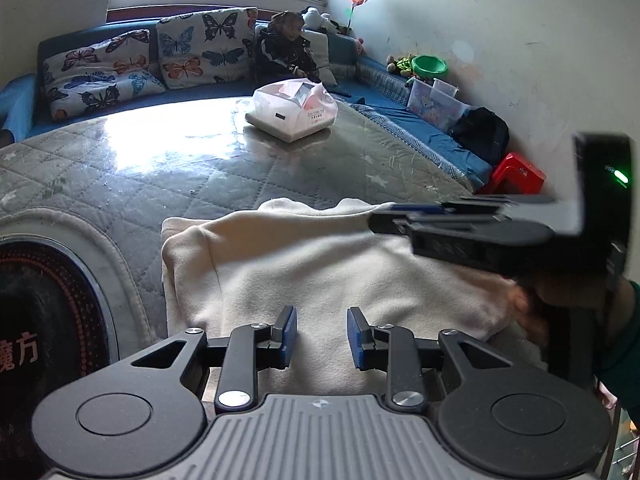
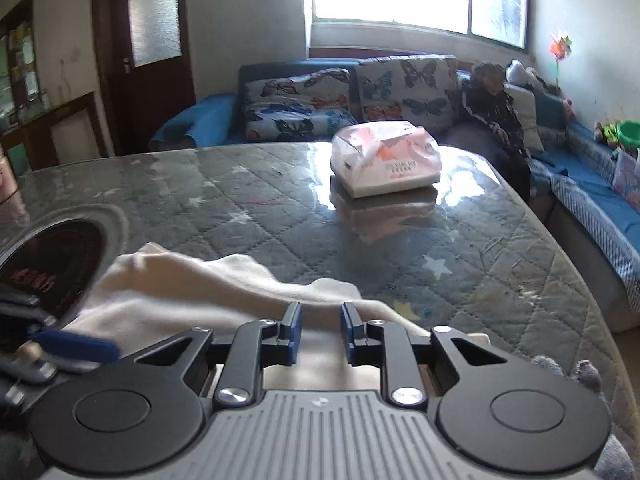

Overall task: Fold clothes
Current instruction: 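Open the left gripper and release the shirt onto the bundle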

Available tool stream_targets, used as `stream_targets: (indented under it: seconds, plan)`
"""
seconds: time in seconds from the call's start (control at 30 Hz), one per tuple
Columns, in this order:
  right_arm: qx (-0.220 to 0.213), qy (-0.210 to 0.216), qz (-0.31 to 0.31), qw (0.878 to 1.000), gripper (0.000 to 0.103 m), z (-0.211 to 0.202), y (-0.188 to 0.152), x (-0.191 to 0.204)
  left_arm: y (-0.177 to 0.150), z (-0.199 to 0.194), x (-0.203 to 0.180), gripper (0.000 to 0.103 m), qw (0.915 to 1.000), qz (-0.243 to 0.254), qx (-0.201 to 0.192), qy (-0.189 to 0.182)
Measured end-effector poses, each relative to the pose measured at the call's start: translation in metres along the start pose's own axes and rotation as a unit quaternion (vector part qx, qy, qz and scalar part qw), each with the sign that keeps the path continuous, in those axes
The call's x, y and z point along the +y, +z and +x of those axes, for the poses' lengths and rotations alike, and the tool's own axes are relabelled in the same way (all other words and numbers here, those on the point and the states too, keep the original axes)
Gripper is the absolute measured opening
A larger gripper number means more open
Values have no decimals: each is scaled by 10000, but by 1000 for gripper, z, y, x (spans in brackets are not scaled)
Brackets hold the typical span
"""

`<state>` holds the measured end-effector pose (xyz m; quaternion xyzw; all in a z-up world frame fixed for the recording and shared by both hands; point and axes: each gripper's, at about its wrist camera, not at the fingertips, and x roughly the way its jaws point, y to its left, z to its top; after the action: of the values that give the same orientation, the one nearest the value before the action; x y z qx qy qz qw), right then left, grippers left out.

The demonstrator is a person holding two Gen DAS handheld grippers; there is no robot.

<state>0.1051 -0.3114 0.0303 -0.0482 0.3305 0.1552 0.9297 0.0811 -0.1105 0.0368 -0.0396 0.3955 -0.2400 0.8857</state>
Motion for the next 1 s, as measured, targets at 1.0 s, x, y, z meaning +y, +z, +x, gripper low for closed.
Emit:
stream_targets:
  seconds: [1.0]
  plan:
    - [-299, -318, 506, 9978, 37, -88, -76, -8, -25, -23, -11, 41, 9992, 103, -183, 326]
